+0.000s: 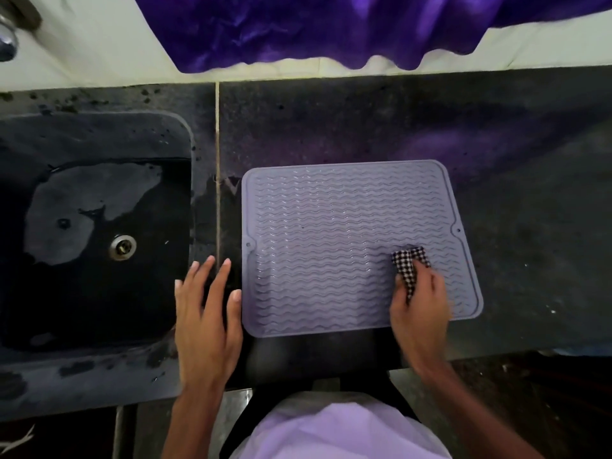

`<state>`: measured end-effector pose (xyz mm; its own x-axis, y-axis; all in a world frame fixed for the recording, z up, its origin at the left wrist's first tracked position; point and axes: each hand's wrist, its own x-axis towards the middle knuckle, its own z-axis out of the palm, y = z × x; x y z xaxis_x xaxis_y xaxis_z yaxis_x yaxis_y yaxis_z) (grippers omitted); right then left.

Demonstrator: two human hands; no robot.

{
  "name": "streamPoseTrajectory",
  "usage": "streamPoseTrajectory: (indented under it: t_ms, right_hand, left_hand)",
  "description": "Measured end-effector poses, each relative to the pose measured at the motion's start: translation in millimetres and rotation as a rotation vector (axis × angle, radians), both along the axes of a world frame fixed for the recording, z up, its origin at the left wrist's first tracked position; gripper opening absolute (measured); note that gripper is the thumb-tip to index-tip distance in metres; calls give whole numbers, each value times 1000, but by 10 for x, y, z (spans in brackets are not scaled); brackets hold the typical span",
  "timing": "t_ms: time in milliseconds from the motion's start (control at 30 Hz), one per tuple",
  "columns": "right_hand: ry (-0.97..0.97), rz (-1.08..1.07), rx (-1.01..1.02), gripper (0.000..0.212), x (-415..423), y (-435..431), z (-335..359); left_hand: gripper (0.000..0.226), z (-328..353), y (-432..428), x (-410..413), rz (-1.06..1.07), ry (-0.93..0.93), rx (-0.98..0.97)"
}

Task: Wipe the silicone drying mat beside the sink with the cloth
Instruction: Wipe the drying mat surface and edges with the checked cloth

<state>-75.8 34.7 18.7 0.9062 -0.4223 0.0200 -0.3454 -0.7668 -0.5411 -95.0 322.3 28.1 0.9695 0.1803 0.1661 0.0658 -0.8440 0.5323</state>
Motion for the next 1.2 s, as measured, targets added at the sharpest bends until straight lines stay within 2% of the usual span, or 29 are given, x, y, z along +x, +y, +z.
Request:
streamPoseTrajectory:
  t_ms: [200,367,467,533,600,700,900,1000,1200]
  right_hand:
    - [-14,95,124,48,-22,1100,18]
    - [136,412,423,46,-23,1857,86]
    - [107,418,644,32,48,1852,244]
    - [16,386,688,28,87,1636,368]
    - [-73,322,679,21,133,1272,462]
    - [-89,165,614,21,237,592,554]
    - [-23,-77,136,39,266,-409,357]
    - [28,-28,65,38,157,-239,42]
    - [-2,96,173,46,64,852,-23]
  left_hand:
    - [49,71,61,-5,20,4,-52]
    - [50,177,140,-8,17,-17,9]
    - [50,244,117,-12,1,-35,9]
    - [49,275,86,-24,10,-60,4]
    - [48,280,39,-35,33,-74,-6]
    - [49,230,-29,-61,39,-66,-15]
    - [48,145,-132,-90,33,-32,-40]
    - [50,101,-148,-91,31,-2,-42]
    - [50,141,-101,-42,37,-13,-55]
